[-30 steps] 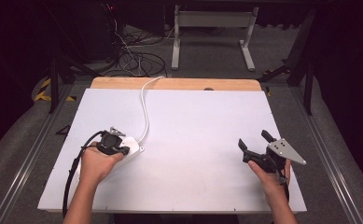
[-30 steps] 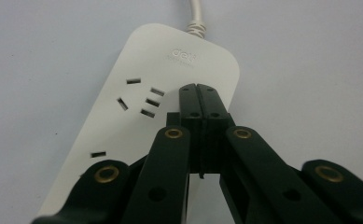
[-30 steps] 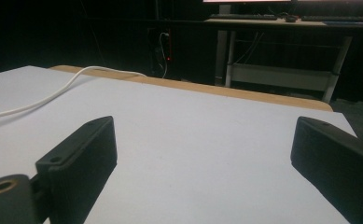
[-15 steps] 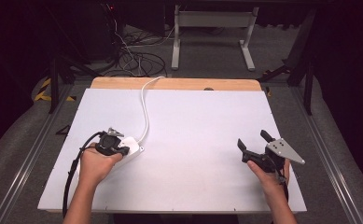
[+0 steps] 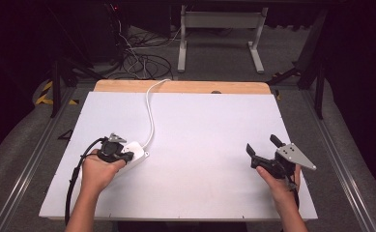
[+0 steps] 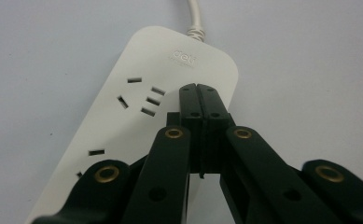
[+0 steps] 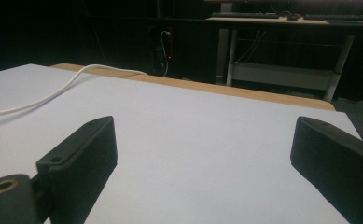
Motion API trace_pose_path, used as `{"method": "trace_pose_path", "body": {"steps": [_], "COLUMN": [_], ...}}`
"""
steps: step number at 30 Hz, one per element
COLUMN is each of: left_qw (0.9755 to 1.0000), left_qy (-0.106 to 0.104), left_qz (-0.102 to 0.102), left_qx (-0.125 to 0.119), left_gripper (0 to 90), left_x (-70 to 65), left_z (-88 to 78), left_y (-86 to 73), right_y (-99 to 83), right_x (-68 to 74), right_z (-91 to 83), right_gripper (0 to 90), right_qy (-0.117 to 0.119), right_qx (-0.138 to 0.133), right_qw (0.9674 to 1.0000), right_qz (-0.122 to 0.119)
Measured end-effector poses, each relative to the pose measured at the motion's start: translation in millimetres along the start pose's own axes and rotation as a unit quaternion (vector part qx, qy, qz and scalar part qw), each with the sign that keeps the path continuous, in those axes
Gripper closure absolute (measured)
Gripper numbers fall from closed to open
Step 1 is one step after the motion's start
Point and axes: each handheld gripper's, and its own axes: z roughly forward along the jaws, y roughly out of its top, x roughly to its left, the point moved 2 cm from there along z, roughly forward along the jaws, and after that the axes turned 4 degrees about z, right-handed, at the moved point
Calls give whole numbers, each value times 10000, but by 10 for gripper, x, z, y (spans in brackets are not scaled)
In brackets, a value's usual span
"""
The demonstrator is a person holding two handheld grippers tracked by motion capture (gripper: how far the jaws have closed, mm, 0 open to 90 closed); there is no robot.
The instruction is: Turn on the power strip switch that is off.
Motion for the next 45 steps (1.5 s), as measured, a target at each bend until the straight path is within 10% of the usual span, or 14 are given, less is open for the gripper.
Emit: {"method": "trace_pose_path", "body": {"steps": [8,17,32,45], "left_qw": [9943,9762,9530,9189], "left_qy": [-376,44,759,1431], "left_qz": [-130,-158,-54,-183], "left_qx": [-993,-2163,-2932,-3671], "left_gripper": [900,900,900,832], "left_x": [101,135,133,160], "left_z": [-44,-252,-405,-591], "left_y": [-156,-283,-433,-539], "right_y": [-9,-18,-31,-29], "right_x": [-5,-18,15,50], "right_z": [10,9,52,84], "right_gripper": [76,76,77,78], "right_qy": [-10,-29,38,80], "right_qx": [10,28,80,112], "right_qw": [10000,10000,10000,9999], "right_qz": [40,38,-38,-38]}}
